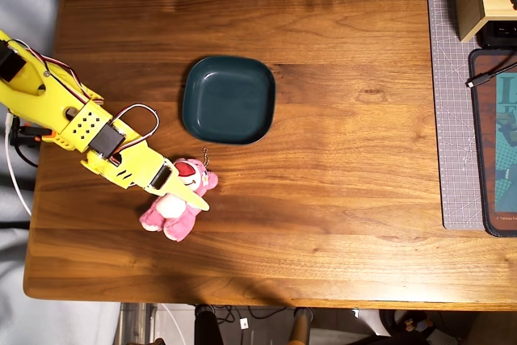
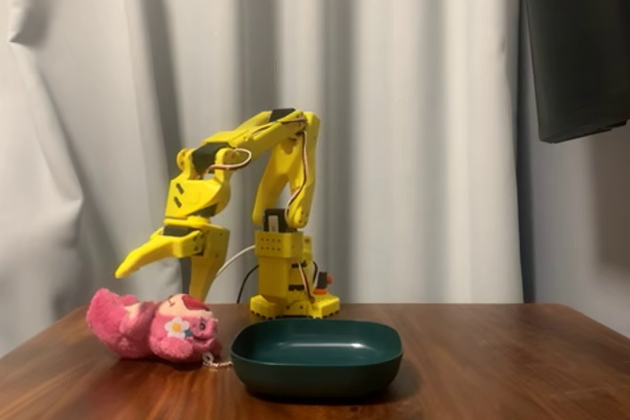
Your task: Grasp a strawberry bear and put it in the bin.
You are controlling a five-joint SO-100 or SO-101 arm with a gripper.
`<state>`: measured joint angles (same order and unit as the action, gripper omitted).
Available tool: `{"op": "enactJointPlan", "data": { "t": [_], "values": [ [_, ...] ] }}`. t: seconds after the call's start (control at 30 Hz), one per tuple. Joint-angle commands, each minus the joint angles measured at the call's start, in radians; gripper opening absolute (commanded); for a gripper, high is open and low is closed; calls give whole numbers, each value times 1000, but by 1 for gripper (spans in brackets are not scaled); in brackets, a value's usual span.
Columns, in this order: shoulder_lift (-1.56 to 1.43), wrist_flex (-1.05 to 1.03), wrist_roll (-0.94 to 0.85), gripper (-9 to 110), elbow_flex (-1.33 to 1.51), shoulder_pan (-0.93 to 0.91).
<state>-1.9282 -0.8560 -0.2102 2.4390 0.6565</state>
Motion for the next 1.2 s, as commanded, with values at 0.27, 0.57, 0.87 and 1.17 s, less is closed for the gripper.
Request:
{"op": "enactJointPlan", "data": {
  "t": [0.27, 0.57, 0.87, 1.17],
  "values": [
    [37, 18, -11, 53, -34, 66],
    [152, 25, 0, 53, -149, 32],
    [152, 18, 5, 52, -143, -21],
    [152, 18, -8, 17, -146, -18]
  ]
}}
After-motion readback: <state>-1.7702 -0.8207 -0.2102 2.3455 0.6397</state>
